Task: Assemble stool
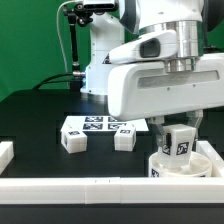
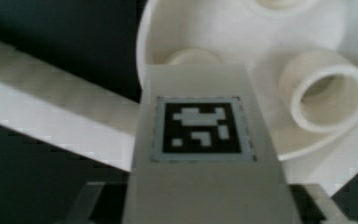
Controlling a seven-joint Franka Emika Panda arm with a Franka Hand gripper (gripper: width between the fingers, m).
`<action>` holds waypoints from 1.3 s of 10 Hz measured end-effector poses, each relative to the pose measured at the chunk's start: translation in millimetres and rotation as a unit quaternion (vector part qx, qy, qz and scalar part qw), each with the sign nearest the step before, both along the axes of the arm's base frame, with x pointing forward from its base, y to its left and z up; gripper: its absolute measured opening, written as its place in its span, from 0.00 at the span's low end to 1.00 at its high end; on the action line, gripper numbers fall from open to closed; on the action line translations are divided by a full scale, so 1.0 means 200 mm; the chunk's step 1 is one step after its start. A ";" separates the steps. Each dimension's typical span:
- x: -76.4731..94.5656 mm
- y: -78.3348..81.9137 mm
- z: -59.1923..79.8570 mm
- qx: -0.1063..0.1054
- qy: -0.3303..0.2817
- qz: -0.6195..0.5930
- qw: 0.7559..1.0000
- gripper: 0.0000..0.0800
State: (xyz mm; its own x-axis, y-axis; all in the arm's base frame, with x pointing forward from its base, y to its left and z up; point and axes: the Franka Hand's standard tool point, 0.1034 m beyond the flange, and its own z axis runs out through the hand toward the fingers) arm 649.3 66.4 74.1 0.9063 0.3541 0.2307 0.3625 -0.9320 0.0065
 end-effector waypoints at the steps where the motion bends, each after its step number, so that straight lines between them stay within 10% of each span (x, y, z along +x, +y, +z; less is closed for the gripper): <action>1: 0.00 0.00 0.00 0.019 -0.010 -0.059 0.998 0.42; 7: -0.02 0.14 -0.01 0.095 0.005 -0.305 0.948 0.42; 13: -0.03 0.15 -0.02 0.143 0.028 -0.512 0.846 0.42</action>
Offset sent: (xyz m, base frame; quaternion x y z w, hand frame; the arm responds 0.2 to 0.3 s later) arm -0.0112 0.0048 -0.0044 -0.0398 0.0108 0.2474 0.9680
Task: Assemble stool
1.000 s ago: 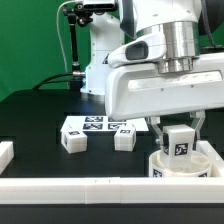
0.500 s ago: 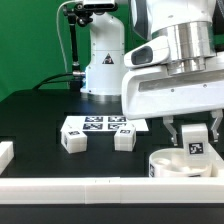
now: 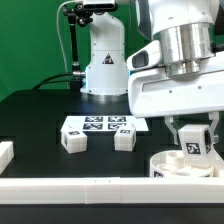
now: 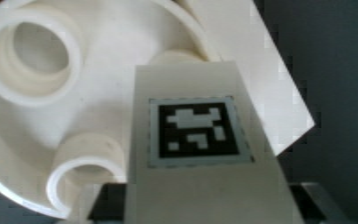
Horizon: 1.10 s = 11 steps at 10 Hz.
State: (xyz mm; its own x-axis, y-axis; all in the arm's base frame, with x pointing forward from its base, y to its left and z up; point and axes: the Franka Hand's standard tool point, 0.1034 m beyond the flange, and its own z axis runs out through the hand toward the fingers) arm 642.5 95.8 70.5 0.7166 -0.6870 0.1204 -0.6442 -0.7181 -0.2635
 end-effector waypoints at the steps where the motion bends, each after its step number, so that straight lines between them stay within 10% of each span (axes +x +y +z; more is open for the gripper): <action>1: 0.00 0.00 0.00 0.012 0.006 -0.042 0.999 0.43; 9: -0.04 0.03 -0.02 0.073 0.045 -0.226 0.970 0.43; 10: -0.04 0.03 -0.01 0.071 0.043 -0.217 0.973 0.71; 11: -0.03 0.02 0.02 0.068 0.038 -0.201 0.976 0.71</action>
Offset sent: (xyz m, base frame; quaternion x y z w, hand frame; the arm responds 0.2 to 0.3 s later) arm 0.0013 0.0215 0.0087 0.0134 -0.0289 0.2577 0.9657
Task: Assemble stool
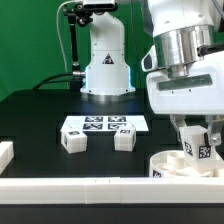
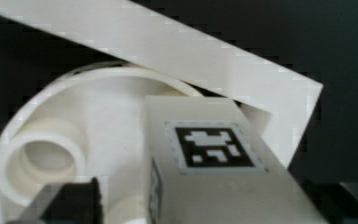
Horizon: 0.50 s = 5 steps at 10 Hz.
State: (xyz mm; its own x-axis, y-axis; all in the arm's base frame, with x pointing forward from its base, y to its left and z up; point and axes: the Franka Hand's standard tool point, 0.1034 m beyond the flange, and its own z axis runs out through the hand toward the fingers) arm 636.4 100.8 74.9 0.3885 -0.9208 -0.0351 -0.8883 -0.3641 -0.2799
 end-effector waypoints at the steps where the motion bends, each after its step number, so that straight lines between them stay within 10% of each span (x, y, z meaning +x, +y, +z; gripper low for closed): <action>1: 0.01 0.00 0.04 -0.002 -0.008 0.013 1.000 0.78; 5: 0.04 -0.02 0.13 -0.014 -0.029 0.064 0.997 0.81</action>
Offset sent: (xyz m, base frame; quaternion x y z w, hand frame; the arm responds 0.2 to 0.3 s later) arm 0.0025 -0.0016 0.0250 0.0350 -0.0202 -0.0677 0.9969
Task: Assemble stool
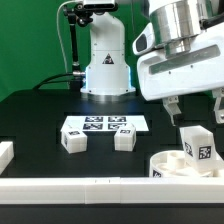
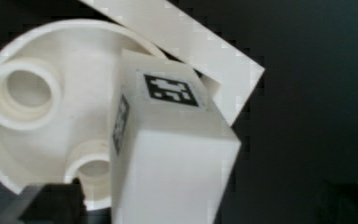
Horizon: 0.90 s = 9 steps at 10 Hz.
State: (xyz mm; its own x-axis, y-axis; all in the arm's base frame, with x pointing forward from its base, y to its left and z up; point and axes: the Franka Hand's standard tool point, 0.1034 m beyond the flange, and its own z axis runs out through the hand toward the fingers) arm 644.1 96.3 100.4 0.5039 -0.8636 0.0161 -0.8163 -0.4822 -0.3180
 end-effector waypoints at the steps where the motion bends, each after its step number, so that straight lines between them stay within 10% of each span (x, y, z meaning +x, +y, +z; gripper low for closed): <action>1: 0.00 0.00 0.00 -0.004 -0.002 0.012 1.000 0.81; 5: 0.01 0.00 0.00 -0.090 -0.040 0.287 0.953 0.81; 9: 0.01 0.00 0.01 -0.125 -0.047 0.429 0.893 0.81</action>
Offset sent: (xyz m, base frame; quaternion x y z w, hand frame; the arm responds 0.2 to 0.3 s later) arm 0.0014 -0.0017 0.0031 -0.0203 0.0074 -0.3012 0.9533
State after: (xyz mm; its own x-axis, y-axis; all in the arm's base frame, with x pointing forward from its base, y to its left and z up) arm 645.7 96.7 101.6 0.9649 -0.1239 0.2316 -0.0877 -0.9831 -0.1607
